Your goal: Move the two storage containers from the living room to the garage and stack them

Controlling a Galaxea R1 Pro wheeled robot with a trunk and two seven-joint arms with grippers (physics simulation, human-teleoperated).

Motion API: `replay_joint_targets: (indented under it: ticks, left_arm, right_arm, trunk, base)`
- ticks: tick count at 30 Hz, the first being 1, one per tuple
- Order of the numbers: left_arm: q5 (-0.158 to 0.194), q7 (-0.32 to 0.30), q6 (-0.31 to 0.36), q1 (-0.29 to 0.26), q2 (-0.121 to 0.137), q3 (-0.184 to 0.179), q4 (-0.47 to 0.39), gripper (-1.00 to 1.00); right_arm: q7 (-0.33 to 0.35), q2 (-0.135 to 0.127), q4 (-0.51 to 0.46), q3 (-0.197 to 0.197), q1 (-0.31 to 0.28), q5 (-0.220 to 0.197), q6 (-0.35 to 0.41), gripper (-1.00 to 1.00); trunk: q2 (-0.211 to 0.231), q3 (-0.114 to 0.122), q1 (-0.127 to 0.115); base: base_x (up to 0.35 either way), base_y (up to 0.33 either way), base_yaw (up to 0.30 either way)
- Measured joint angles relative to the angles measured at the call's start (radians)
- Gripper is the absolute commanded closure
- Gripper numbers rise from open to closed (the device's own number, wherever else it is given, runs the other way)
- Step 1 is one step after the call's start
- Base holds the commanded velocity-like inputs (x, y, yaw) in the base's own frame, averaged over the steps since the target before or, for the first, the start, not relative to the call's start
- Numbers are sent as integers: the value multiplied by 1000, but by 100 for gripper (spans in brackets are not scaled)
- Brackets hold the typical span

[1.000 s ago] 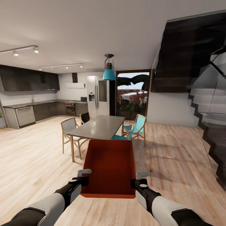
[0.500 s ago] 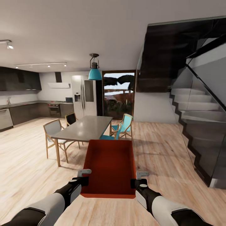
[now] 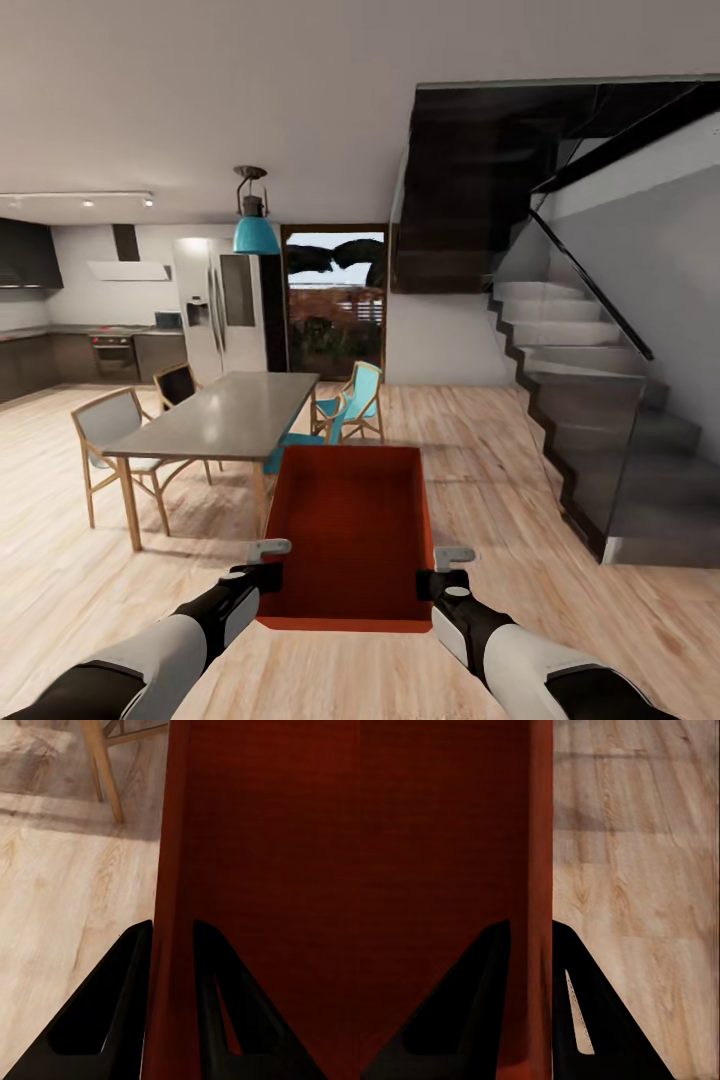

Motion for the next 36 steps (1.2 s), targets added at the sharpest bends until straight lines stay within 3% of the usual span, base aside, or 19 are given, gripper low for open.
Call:
replay_joint_targets:
  ticks: [36]
  left_arm:
    - [0, -1, -2, 0, 0, 0, 0, 100]
  right_arm:
    - [0, 0, 0, 1, 0, 0, -2, 100]
  trunk:
    - [0, 0, 0]
  base:
    - [0, 0, -289]
